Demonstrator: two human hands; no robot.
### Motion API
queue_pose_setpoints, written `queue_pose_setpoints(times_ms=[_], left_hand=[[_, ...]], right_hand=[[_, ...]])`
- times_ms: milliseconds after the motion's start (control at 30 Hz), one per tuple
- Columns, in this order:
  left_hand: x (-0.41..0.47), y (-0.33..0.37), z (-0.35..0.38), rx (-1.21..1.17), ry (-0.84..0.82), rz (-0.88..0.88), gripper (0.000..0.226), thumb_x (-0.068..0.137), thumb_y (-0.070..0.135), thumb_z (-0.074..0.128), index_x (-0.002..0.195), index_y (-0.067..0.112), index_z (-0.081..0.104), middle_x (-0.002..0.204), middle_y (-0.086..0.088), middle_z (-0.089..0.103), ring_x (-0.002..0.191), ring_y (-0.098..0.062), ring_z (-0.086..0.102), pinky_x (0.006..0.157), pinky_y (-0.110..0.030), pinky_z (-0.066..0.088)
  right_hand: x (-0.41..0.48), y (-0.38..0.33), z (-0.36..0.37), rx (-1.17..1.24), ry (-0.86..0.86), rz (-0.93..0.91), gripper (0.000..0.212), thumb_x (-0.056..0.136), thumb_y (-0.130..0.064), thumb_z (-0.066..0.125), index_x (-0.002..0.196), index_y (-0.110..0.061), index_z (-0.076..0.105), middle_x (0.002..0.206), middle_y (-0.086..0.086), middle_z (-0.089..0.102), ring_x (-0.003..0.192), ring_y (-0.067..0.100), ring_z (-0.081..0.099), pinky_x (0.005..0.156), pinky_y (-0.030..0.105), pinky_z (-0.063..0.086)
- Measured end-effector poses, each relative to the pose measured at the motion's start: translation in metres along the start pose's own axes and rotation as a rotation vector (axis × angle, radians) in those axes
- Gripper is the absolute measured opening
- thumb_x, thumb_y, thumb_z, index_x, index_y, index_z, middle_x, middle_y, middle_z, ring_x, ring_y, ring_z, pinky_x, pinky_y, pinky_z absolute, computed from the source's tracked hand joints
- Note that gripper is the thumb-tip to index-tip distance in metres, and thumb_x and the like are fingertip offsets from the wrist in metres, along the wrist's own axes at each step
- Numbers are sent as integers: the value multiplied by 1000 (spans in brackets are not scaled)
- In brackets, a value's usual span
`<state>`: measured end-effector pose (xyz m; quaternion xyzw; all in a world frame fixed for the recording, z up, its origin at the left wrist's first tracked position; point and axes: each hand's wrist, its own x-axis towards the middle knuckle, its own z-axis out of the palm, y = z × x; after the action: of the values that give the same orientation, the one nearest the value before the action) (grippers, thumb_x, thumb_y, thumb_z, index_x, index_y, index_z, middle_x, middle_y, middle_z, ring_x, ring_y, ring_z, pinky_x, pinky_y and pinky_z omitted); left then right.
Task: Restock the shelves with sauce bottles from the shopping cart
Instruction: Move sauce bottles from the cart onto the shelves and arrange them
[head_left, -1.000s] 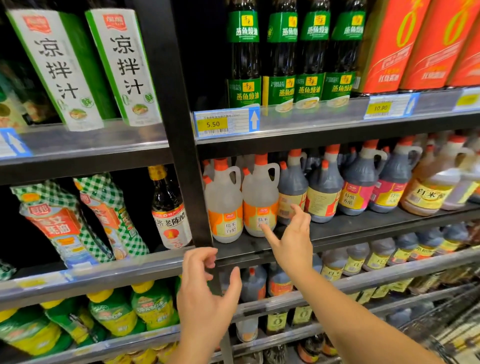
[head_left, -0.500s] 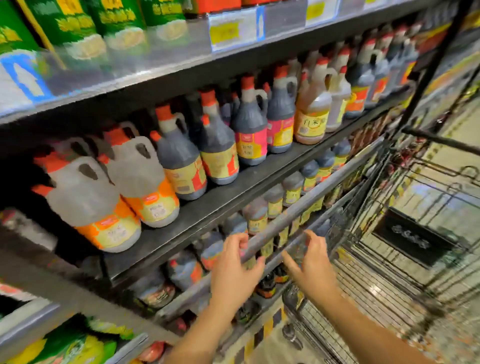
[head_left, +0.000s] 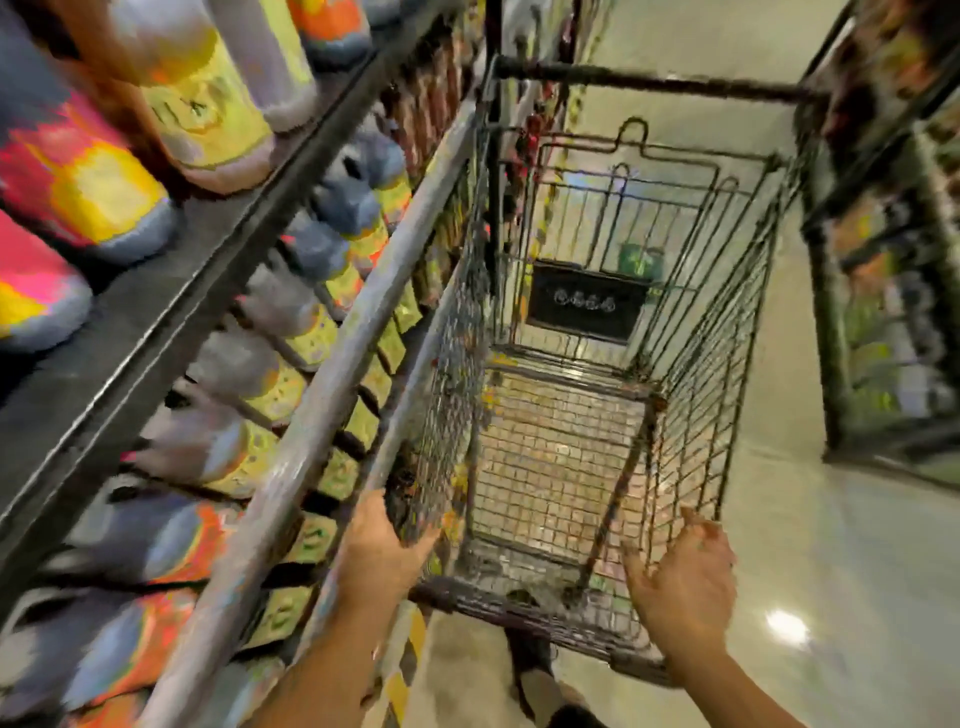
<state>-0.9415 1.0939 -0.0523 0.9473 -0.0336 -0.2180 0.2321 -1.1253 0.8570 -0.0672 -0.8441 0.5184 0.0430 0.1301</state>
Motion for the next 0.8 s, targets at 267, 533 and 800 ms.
queue_pose_setpoints(times_ms=[267, 533, 800], left_hand=[[24, -22, 66, 61, -79, -211, 45, 89, 30, 67, 125, 12, 49, 106, -12, 64, 97, -33, 62, 78, -41, 52], [35, -14, 84, 95, 116, -207, 18, 95, 18, 54, 110, 8, 53, 89, -15, 61, 82, -34, 59, 72, -40, 45], [80, 31, 109, 57, 180, -100, 11, 91, 17, 57, 100, 13, 53, 75, -6, 59, 72, -35, 62, 61, -34, 41]], right_hand=[[-21, 60, 63, 246, -158, 409, 34, 93, -40, 51, 117, -16, 49, 111, 8, 60, 99, 33, 60, 75, 41, 48], [-8, 55, 77, 332, -16, 455, 16, 94, -27, 53, 86, -22, 41, 57, -7, 41, 54, 24, 41, 52, 30, 33], [65, 57, 67, 325, 40, 439, 15, 94, -30, 51, 86, -20, 43, 61, -2, 47, 57, 26, 44, 57, 32, 37]])
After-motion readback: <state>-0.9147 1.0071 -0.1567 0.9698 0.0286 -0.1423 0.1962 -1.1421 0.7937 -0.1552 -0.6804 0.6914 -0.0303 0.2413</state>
